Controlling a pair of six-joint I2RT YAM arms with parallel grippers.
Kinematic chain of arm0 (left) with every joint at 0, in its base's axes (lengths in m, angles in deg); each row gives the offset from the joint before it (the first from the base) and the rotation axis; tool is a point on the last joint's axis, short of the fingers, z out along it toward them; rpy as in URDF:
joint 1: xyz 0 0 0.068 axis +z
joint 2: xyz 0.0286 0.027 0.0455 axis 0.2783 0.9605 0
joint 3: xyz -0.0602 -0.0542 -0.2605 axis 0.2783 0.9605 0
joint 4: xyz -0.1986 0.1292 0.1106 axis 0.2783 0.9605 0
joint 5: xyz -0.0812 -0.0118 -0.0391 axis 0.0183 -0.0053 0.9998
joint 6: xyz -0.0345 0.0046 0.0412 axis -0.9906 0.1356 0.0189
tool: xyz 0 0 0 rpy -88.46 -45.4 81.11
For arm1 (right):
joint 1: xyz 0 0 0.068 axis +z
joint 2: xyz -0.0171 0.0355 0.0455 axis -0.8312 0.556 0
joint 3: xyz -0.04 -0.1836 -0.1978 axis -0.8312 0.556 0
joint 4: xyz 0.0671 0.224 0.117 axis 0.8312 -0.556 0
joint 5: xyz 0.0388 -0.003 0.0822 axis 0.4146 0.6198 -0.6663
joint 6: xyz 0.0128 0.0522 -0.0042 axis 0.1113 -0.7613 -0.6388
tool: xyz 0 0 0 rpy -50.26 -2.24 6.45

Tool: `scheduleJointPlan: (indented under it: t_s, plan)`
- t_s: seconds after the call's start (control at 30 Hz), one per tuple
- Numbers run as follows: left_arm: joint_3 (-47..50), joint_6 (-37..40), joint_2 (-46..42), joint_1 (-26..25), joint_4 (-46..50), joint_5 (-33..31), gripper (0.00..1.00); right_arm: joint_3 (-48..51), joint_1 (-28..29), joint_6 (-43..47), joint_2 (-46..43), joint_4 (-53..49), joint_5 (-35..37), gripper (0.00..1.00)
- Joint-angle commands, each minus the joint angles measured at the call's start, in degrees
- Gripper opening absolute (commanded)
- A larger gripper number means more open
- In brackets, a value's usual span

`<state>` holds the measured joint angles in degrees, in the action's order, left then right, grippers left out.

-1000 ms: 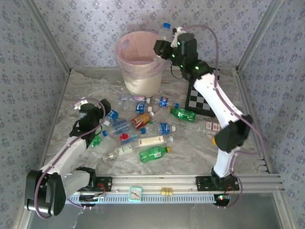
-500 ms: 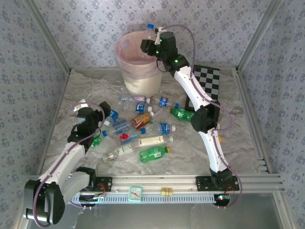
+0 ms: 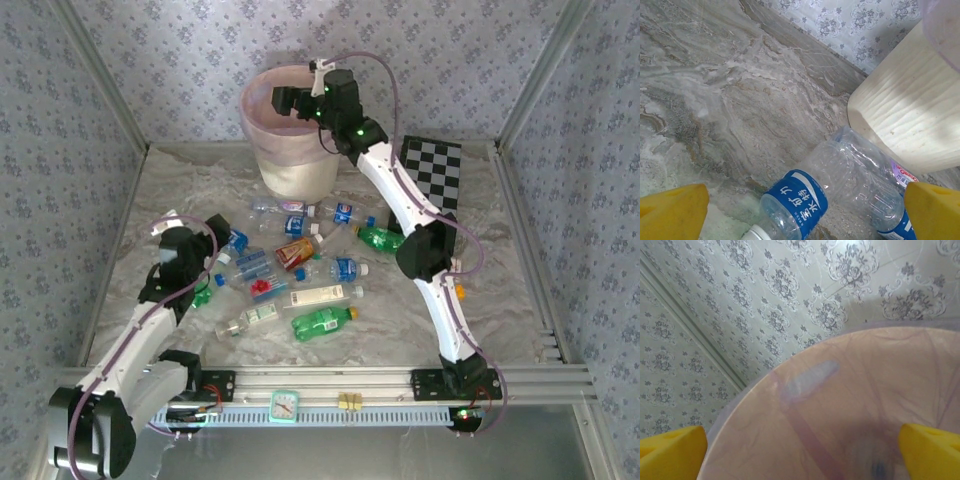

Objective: Put the plastic bottles in the bin

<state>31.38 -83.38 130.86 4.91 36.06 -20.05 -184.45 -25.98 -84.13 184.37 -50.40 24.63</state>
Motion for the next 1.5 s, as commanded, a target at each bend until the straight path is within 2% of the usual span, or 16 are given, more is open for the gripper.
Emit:
scheduleJointPlan:
  t_s: [0.0,0.17,0.33,0.43,0.6,0.7,0.83,1.0,1.2,1.47]
  plan:
    - [-2.75,-0.17,-1.29,0.43,3.49,-1.9,1.0,0.14,-0.18,2.94,-7.65,-2.82,0.37,1.0]
    - [-4.49,-2.94,-1.83,0.91,10.96,-5.93,1.0,7.39,-0.13,4.59,-15.34,-7.88,0.79,1.0]
    - [-6.0,-7.74,-2.66,2.46,21.33,-11.26,1.0,21.23,0.04,6.91,-25.56,-9.61,4.01,1.0]
    - [-6.53,-10.75,-2.97,3.95,27.99,-14.25,1.0,31.82,0.34,7.28,-32.16,-7.73,10.28,1.0]
    - [-6.06,-12.41,-4.38,6.79,34.39,-14.7,1.0,50.03,0.6,6.49,-42.75,-2.16,21.89,1.0]
    - [-4.54,-12.53,-5.42,7.49,35.52,-15.09,1.0,58.84,0.57,5.9,-47.59,-0.42,27.27,1.0]
    - [-2.34,-12.84,-4.64,8.04,34.02,-13.11,1.0,67.09,0.34,2.82,-51.16,-3.1,32.17,1.0]
    - [-0.25,-11.14,-0.61,8.17,27.66,-8.65,1.0,72.08,-0.1,-1.24,-51.02,-8.03,36.09,1.0]
    - [-1.49,-10.44,8.6,8.16,26.04,-5.53,1.0,70.34,-0.09,-5.07,-47.26,-14.65,40.24,1.0]
    - [-8.78,-9.31,26.48,8.09,31.06,-3.04,1.0,66.31,0.52,-5.34,-42.28,-17.52,42.79,1.0]
